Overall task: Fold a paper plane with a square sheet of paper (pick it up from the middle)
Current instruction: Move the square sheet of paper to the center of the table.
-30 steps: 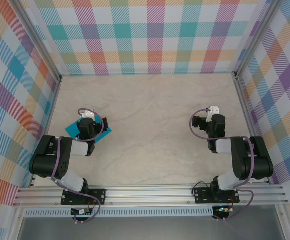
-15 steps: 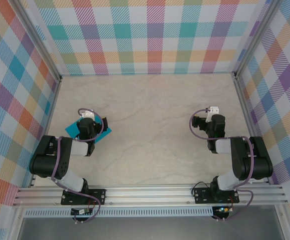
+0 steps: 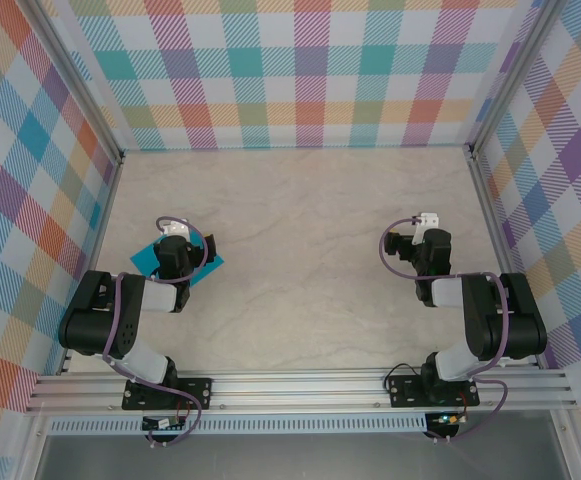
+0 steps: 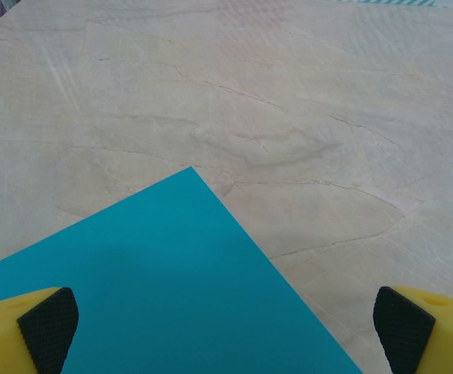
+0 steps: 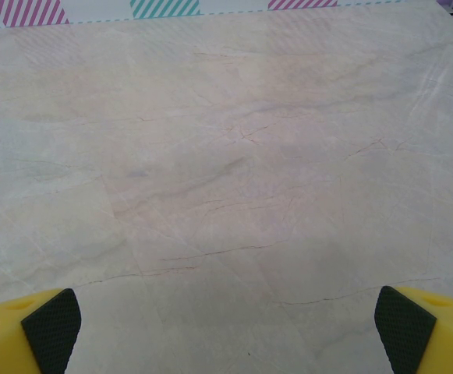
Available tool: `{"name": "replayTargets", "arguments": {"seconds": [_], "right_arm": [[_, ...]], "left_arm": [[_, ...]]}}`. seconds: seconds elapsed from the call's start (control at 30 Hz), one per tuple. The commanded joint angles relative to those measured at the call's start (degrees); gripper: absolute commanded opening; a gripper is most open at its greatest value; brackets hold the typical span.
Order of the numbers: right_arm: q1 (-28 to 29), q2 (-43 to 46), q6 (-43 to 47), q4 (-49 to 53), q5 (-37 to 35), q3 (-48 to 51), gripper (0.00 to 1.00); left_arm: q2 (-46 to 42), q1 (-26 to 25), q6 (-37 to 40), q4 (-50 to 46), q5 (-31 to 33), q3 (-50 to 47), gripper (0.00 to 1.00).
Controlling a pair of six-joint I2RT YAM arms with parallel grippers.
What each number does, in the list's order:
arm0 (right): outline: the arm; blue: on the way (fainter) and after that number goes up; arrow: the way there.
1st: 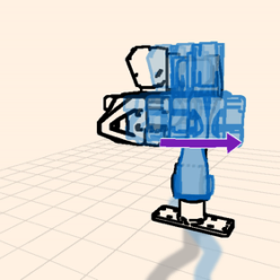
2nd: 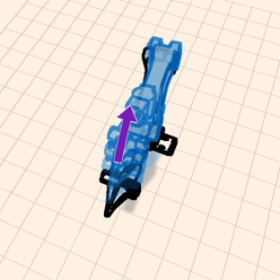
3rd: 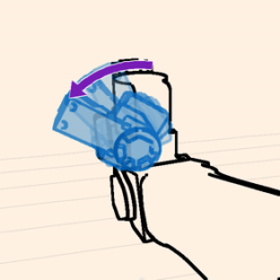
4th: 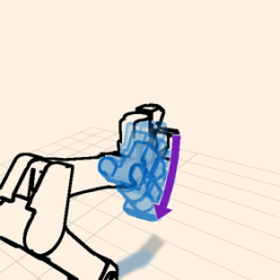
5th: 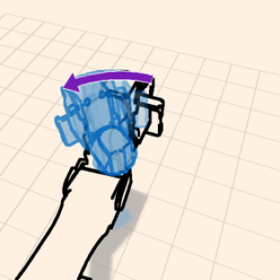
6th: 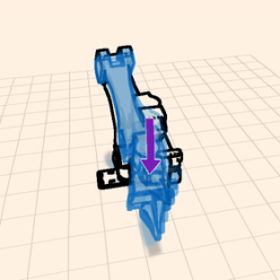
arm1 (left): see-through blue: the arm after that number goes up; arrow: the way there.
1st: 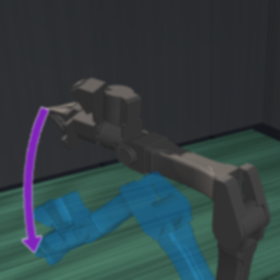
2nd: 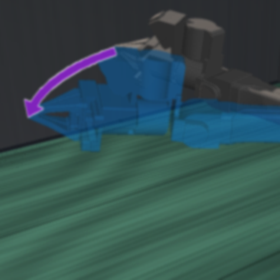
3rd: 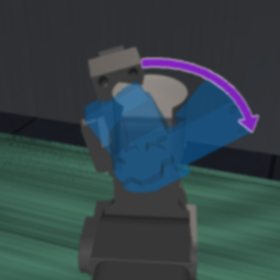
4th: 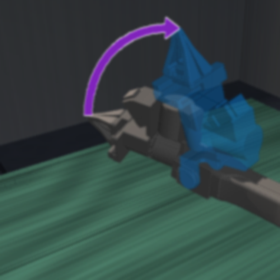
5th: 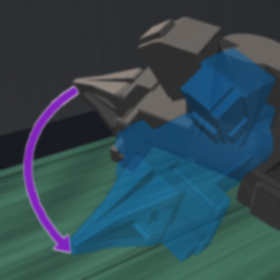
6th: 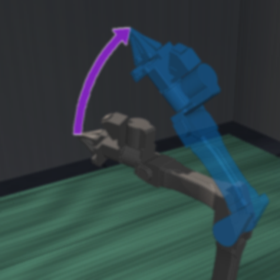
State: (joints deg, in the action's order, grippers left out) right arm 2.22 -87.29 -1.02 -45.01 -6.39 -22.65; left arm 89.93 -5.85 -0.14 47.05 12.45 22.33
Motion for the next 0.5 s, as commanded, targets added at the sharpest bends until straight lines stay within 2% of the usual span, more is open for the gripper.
{"name": "replayTargets", "arguments": {"seconds": [0.0, 0.33, 0.47], "right_arm": [[-0.4, -0.1, -0.6, -2.2, 0.4, -0.5, 1.00], [-0.4, -0.1, -0.6, -2.3, 0.4, -0.4, 1.00], [-0.3, 0.7, 0.8, -1.0, 2.8, -0.8, 1.00]], "left_arm": [[-0.2, 0.5, 0.9, 0.9, -0.9, 1.0, 1.00], [-0.4, 0.5, 1.4, 2.0, -2.1, 0.3, 1.00], [-1.4, 0.4, 1.2, 6.3, -1.6, -2.6, 1.00]]}}
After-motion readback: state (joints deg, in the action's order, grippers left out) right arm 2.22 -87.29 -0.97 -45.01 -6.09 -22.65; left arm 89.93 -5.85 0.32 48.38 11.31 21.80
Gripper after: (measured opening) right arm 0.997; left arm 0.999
